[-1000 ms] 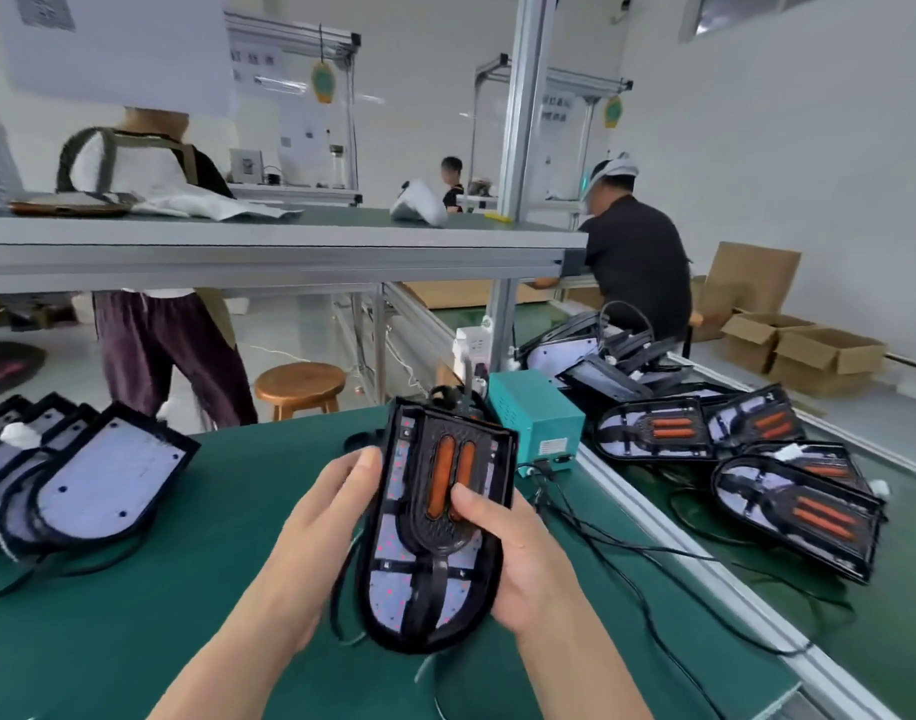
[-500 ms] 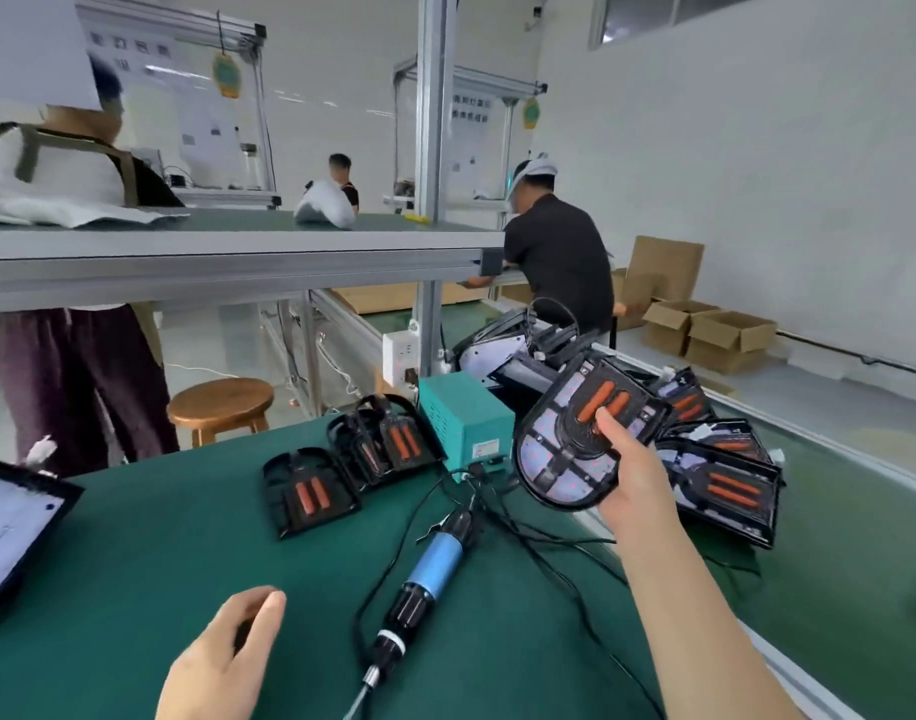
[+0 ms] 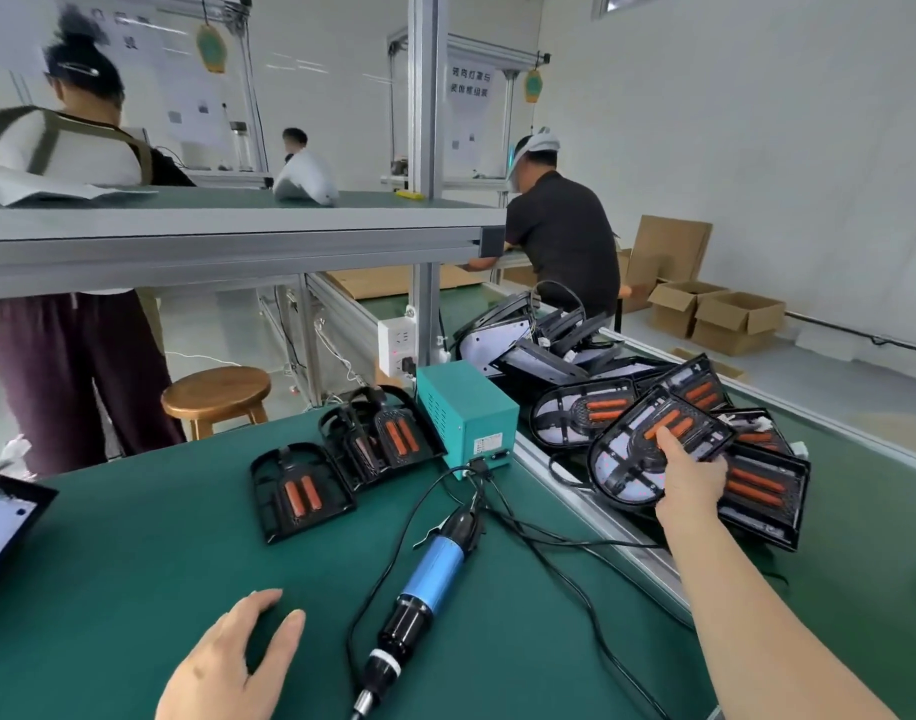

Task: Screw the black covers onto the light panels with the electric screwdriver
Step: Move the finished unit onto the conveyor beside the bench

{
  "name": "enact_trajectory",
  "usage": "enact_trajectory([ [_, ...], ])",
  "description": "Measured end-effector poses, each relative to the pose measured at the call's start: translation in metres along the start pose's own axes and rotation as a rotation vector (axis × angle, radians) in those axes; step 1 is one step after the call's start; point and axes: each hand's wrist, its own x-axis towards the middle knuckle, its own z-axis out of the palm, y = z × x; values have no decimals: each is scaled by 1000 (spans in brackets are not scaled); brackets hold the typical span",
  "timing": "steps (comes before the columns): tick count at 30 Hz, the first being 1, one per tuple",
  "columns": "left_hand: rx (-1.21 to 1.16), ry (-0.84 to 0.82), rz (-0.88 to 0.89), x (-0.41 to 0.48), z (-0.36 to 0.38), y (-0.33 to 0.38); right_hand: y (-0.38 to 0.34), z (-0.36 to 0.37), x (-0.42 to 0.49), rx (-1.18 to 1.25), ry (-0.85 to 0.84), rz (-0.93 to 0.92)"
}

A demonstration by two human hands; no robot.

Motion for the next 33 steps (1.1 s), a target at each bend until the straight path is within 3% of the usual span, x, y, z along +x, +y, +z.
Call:
enact_trajectory([
  [7, 37, -45, 21, 1, 0, -8, 7, 27, -7, -513, 167, -361],
  [14, 73, -62, 57, -1, 0, -13, 11, 25, -4, -940, 172, -384],
  [19, 67, -68, 74, 1, 2, -18, 9, 15, 1, -961, 128, -336],
  [27, 58, -68, 92, 5, 7, -24, 8, -12, -9, -921, 136, -411],
  [33, 60, -79, 104, 5, 7, -23, 9, -12, -33, -757, 62, -356],
])
